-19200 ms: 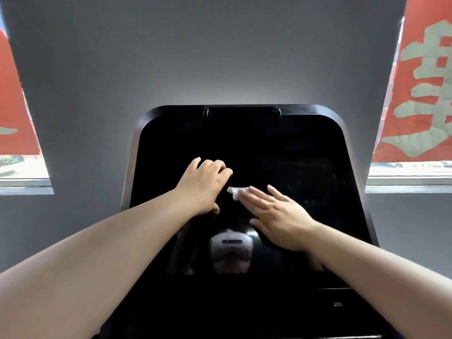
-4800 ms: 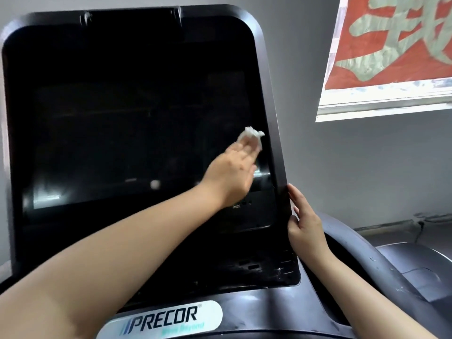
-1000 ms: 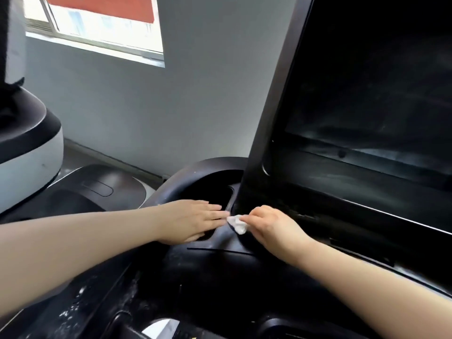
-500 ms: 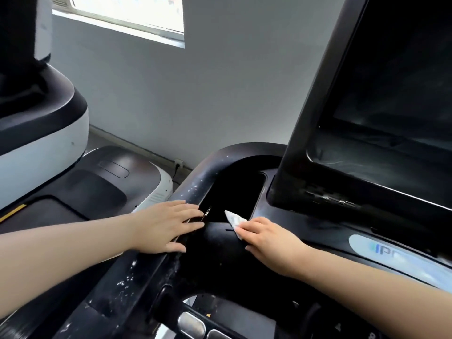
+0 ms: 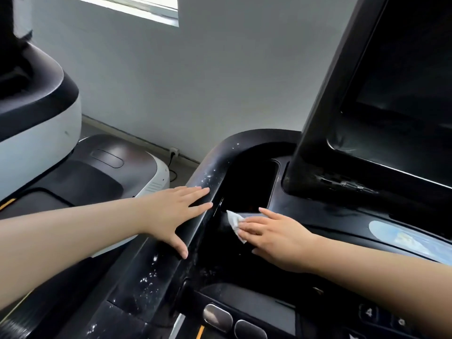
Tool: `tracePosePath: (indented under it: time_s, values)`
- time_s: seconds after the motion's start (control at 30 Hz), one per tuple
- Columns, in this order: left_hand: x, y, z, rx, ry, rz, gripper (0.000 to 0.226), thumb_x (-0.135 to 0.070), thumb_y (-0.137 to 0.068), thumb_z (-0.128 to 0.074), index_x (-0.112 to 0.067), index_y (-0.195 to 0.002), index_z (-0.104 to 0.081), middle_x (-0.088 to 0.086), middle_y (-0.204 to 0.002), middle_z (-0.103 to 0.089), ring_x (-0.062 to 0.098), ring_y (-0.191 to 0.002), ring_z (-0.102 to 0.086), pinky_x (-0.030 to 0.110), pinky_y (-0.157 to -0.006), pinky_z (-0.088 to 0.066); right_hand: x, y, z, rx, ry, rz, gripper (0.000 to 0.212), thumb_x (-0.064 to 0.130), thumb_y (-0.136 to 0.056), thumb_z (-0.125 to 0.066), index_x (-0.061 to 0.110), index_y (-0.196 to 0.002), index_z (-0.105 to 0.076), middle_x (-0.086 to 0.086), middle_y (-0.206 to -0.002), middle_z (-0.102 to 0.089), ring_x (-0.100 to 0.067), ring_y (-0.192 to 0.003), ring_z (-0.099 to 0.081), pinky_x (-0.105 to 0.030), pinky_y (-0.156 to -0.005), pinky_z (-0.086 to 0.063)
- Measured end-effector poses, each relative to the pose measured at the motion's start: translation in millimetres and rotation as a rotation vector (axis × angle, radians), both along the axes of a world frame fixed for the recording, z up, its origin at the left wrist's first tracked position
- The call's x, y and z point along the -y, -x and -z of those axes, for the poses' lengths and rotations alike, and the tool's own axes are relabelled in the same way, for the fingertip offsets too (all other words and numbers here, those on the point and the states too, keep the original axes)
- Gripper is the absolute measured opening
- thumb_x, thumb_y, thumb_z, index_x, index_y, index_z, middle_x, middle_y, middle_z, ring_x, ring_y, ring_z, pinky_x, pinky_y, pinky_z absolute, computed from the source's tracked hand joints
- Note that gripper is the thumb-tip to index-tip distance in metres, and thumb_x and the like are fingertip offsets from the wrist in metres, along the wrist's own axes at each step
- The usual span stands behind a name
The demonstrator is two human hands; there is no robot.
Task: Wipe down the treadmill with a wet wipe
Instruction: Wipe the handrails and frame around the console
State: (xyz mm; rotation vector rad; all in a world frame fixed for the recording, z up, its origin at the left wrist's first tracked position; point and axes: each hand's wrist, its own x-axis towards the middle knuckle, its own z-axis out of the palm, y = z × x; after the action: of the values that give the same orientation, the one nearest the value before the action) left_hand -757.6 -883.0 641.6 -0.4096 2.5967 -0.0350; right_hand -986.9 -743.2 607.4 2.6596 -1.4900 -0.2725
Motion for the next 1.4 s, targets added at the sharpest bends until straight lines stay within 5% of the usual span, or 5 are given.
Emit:
tracePosePath:
  time_s: [0.23, 0.43, 0.73, 0.97, 1.4]
  values:
    - [-5.8, 2.6, -2.3, -0.002, 0.013, -0.017, 0.115, -0.077, -0.072, -0.051, -0.019, -0.15, 0.009, 0.009, -0.156, 0.02, 0.02, -0.145, 0.013, 0.029, -0.115, 0.006, 21.1, -51.6, 8.0, 0.033, -0.166, 0.181, 0.06, 0.029, -0.097, -0.045, 0.007, -0.148, -0.024, -0.01, -0.157, -0.016, -0.022, -0.146, -0.011, -0.035, -0.117, -0.003]
    - [-5.8, 3.5, -5.9, 0.007, -0.011, -0.026, 0.131, -0.089, -0.045, -0.026, -0.02, -0.15, 0.01, 0.008, -0.157, 0.019, 0.02, -0.145, 0.012, 0.028, -0.115, 0.005, -14.3, -13.5, -5.7, -0.073, -0.082, 0.163, 0.047, 0.046, -0.08, -0.047, 0.016, -0.107, -0.071, -0.002, -0.117, -0.067, -0.016, -0.11, -0.063, -0.037, -0.096, -0.047]
    - [-7.8, 13.2, -13.7, 0.045, 0.114, 0.057, 0.106, -0.078, -0.074, -0.045, -0.02, -0.152, -0.002, 0.011, -0.158, 0.0, 0.023, -0.145, -0.008, 0.031, -0.116, -0.004, -11.4, -2.7, -18.9, -0.187, 0.104, 0.344, 0.051, 0.042, -0.085, -0.029, 0.014, -0.086, -0.072, 0.0, -0.087, -0.072, -0.02, -0.096, -0.068, -0.037, -0.1, -0.033]
    - [15.7, 40.7, -19.4, -0.032, 0.177, 0.153, 0.08, -0.068, -0.084, -0.044, -0.026, -0.148, -0.022, -0.004, -0.136, -0.044, 0.019, -0.119, -0.048, 0.03, -0.1, -0.036, -54.8, -6.2, -9.7, -0.158, 0.096, 0.463, 0.057, 0.043, -0.085, -0.031, 0.01, -0.12, -0.063, -0.014, -0.108, -0.069, -0.026, -0.103, -0.066, -0.039, -0.101, -0.029]
    - [54.9, 90.6, -19.9, -0.014, 0.216, 0.196, 0.1, -0.072, -0.077, -0.051, -0.019, -0.151, -0.01, 0.012, -0.158, -0.003, 0.026, -0.143, -0.013, 0.036, -0.115, -0.021, -1.5, 6.9, -15.7, -0.222, 0.029, 0.666, 0.103, 0.061, -0.077, 0.015, -0.003, -0.141, -0.035, -0.016, -0.147, -0.039, -0.022, -0.14, -0.032, -0.038, -0.115, 0.001]
